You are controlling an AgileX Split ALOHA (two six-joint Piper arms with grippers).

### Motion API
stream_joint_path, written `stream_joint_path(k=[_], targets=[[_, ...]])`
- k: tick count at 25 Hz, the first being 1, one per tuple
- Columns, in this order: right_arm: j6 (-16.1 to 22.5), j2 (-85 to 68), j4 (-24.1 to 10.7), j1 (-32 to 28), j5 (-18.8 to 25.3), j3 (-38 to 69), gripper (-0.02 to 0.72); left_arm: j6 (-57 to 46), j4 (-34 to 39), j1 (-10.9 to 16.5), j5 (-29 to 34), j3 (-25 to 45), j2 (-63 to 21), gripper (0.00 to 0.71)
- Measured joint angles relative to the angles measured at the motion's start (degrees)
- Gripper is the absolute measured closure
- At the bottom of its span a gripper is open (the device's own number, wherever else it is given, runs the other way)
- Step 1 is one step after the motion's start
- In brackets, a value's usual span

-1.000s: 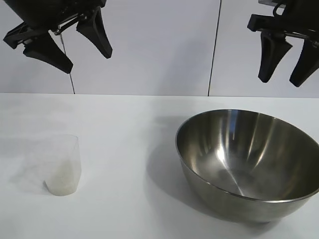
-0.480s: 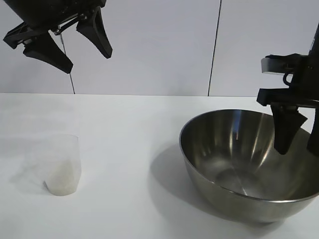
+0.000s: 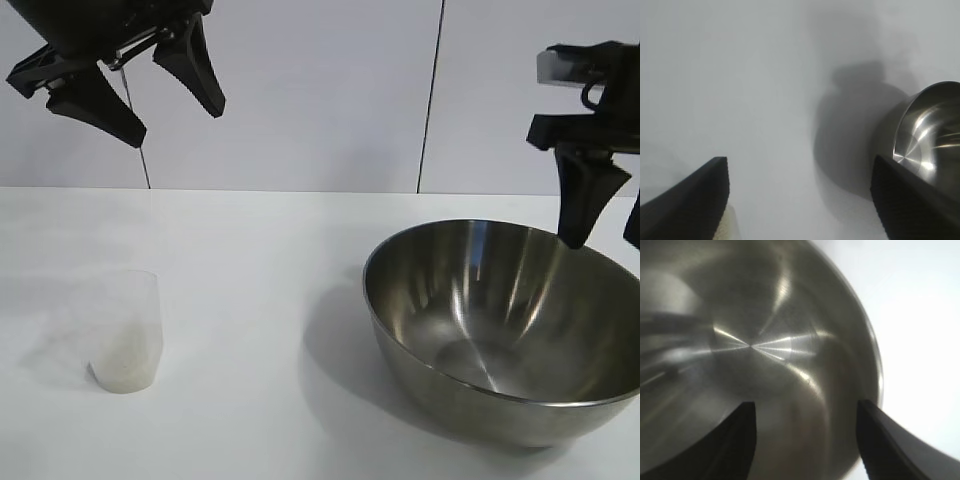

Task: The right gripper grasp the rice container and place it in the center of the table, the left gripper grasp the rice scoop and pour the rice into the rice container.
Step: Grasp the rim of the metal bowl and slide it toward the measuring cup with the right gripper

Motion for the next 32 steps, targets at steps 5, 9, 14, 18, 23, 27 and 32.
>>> stream_joint_path(k=[5, 9, 14, 18, 23, 27, 32], targets=[[-0.3, 0.0, 1.3, -2.6, -5.4, 3.6, 0.295, 0.0, 0.0, 0.0, -0.1, 0.0, 0.0, 0.143], [-2.7, 0.0, 3.9, -2.6, -11.8, 8.8, 0.295, 0.0, 0.0, 0.0, -0.2, 0.0, 0.0, 0.143], [-4.0, 2.3, 5.8, -2.6, -15.2, 10.1, 0.295, 0.0, 0.0, 0.0, -0.2, 0.0, 0.0, 0.143], [-4.2, 4.9, 7.8, -2.6, -17.8, 10.1, 0.295, 0.0, 0.0, 0.0, -0.3, 0.0, 0.0, 0.143], [-6.7, 8.0, 11.6, -2.6, -19.4, 10.1, 0.295, 0.0, 0.0, 0.0, -0.5, 0.0, 0.0, 0.143], [-8.0, 9.5, 14.3, -2.6, -19.9, 10.1, 0.356, 0.0, 0.0, 0.0, -0.7, 0.0, 0.0, 0.143], [-10.2, 9.6, 16.4, -2.6, -20.4, 10.1, 0.648, 0.0, 0.0, 0.0, -0.8, 0.0, 0.0, 0.143]])
